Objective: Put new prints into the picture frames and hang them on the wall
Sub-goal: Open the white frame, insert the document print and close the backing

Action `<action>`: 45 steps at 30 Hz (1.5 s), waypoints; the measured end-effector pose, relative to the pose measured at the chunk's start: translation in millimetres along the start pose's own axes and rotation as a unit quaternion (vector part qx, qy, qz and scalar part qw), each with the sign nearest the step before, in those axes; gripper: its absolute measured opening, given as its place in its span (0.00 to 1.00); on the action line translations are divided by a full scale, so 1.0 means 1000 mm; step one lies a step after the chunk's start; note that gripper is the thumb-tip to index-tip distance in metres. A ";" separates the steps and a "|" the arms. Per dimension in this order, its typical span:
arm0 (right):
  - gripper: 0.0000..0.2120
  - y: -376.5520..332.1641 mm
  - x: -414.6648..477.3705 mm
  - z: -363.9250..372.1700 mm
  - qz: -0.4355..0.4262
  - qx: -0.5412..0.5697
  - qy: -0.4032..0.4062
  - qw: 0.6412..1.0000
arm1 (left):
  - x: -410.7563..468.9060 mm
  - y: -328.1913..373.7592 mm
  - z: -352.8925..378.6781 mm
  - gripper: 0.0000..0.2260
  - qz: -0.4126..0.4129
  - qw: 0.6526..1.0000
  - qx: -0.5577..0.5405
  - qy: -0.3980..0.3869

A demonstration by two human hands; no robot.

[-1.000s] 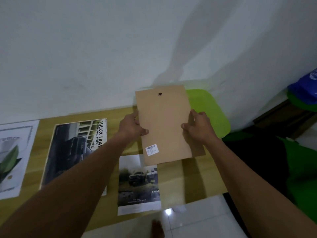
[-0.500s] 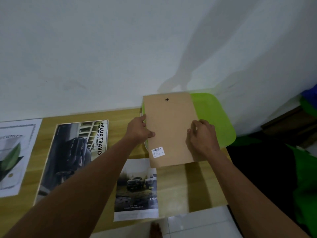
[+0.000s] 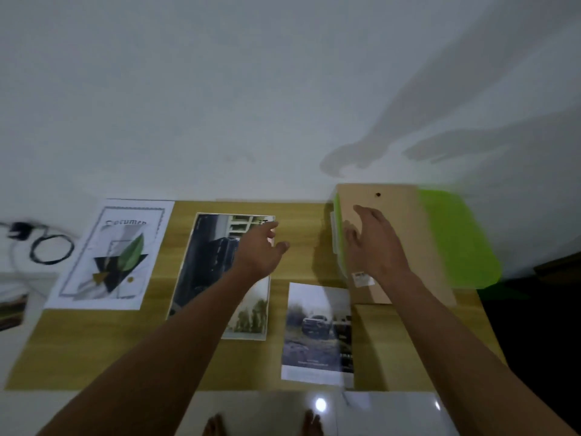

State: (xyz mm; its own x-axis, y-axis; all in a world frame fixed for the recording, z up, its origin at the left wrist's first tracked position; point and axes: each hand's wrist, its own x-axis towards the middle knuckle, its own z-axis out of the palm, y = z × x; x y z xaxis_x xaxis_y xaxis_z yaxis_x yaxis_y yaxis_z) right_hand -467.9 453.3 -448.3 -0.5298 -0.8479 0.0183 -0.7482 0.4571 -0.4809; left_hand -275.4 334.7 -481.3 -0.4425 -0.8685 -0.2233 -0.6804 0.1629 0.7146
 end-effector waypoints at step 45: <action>0.37 -0.108 -0.071 0.231 0.052 0.076 -0.157 0.983 | -0.017 -0.229 -0.068 0.44 0.052 0.991 0.127 -0.001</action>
State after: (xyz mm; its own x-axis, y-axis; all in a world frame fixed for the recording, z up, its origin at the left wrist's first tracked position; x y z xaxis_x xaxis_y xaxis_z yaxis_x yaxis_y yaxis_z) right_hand -257.4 402.4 -599.8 -0.4327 -0.8505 -0.2989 -0.6153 0.5210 -0.5916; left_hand -72.3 280.2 -595.4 -0.5189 -0.8401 -0.1580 -0.7556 0.3643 0.5444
